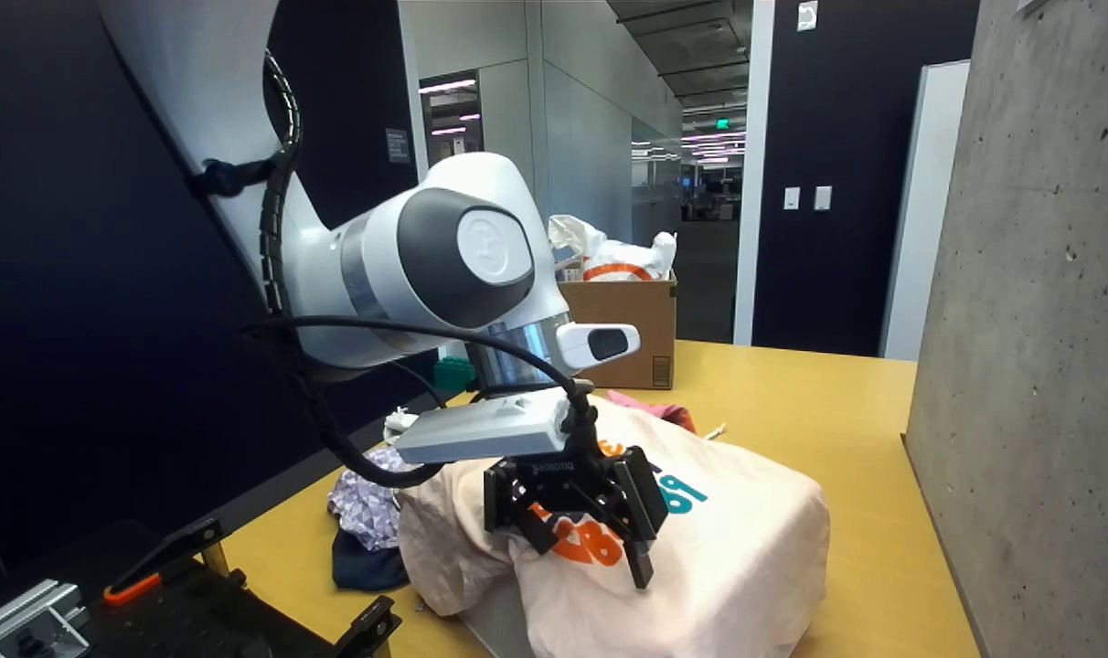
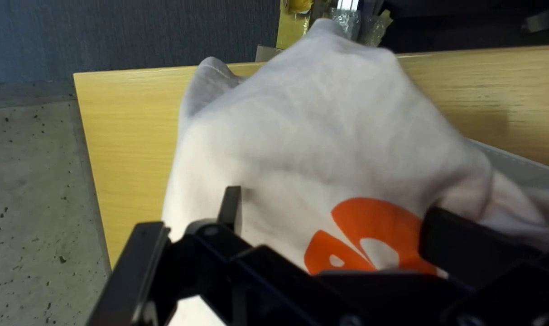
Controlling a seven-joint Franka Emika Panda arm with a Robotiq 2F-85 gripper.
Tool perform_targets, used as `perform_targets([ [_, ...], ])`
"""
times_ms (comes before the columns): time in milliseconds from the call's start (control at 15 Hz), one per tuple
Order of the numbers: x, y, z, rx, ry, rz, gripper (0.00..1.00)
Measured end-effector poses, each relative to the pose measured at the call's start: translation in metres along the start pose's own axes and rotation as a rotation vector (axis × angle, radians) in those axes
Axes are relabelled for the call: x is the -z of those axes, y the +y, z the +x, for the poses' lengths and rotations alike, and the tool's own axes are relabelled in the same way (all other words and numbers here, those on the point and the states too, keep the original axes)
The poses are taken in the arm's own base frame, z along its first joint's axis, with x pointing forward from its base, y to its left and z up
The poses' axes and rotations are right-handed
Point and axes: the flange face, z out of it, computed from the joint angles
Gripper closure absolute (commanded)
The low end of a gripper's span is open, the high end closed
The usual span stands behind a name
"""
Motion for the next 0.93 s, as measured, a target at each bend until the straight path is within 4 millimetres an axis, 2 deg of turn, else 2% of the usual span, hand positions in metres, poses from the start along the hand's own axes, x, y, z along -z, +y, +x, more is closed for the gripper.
perform_targets([
  [533, 0.006, 0.003, -0.031, -0.042, -0.021, 0.027, 0.0],
  [733, 0.015, 0.013, -0.028, -0.061, 0.001, 0.018, 0.0],
  [933, 0.027, 0.024, -0.014, -0.073, 0.037, 0.003, 0.0],
])
